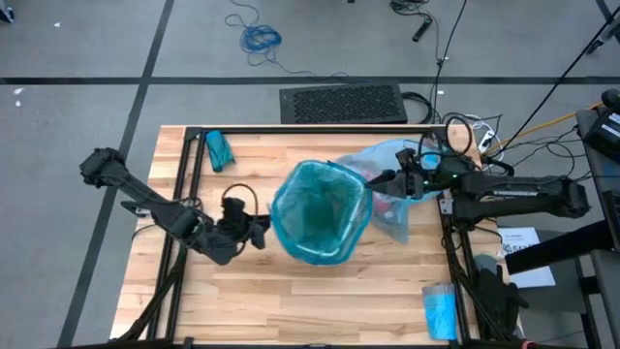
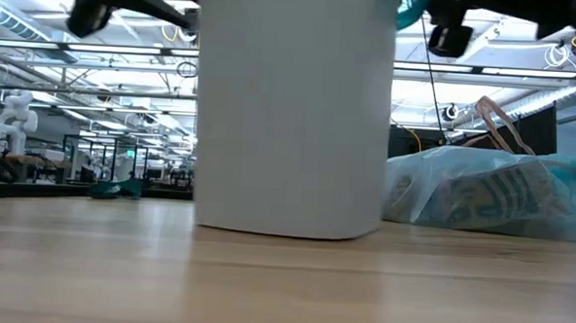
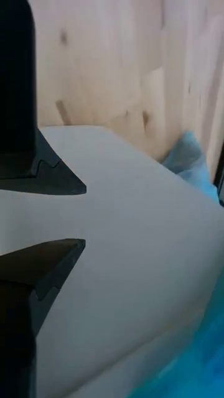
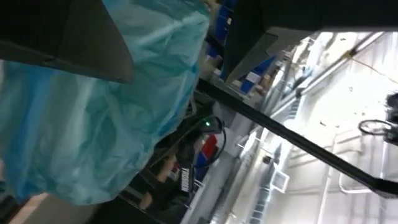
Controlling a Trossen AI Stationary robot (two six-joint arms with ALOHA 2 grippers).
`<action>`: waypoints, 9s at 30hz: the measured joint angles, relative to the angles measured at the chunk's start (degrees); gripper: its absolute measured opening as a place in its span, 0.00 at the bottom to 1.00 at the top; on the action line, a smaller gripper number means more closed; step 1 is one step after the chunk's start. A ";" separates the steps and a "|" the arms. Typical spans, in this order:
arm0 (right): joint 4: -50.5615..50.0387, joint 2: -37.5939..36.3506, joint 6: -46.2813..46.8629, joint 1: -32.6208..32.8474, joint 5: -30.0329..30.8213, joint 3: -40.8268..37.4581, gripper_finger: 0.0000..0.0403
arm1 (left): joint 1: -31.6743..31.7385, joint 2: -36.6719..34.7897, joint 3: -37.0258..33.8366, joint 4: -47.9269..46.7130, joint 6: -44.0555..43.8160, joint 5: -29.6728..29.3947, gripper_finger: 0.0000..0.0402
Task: Place trash/remove bag and relplace
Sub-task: Insert the blue trash bag into the white trash bin
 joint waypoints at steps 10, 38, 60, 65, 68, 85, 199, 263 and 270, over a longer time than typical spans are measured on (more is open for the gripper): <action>-13.97 -13.44 -3.05 -0.40 1.93 0.00 0.60 | -1.97 -0.15 6.80 3.84 -0.82 0.72 0.30; -24.54 -17.88 -7.11 -1.49 -0.02 0.00 0.60 | -1.87 4.39 21.92 -4.51 -15.41 13.31 0.16; -26.81 -17.88 -6.94 -1.48 -0.02 0.00 0.60 | 2.96 4.37 21.92 -5.07 -12.45 17.35 0.01; -27.03 -17.88 -6.94 -1.49 0.07 0.00 0.60 | 1.37 4.35 23.36 -5.52 -10.77 13.62 0.00; -27.03 -17.86 -6.94 -1.49 0.09 0.00 0.60 | 0.22 4.32 24.21 -5.78 -9.88 11.74 0.00; -26.82 -11.69 -7.26 -1.49 -0.02 0.00 0.60 | -8.28 4.06 25.81 -23.31 -25.49 5.66 0.00; -12.28 2.04 -8.73 -8.88 -12.04 0.02 0.12 | -0.23 10.75 26.12 -20.45 -19.97 18.54 0.00; -26.62 8.48 -20.15 -9.22 -11.86 -0.02 0.00 | 6.47 22.79 26.12 -14.30 -13.53 22.97 0.00; -26.58 4.05 -18.00 -9.22 -11.86 -0.02 0.07 | 6.20 20.80 26.37 -13.85 -12.29 22.99 0.00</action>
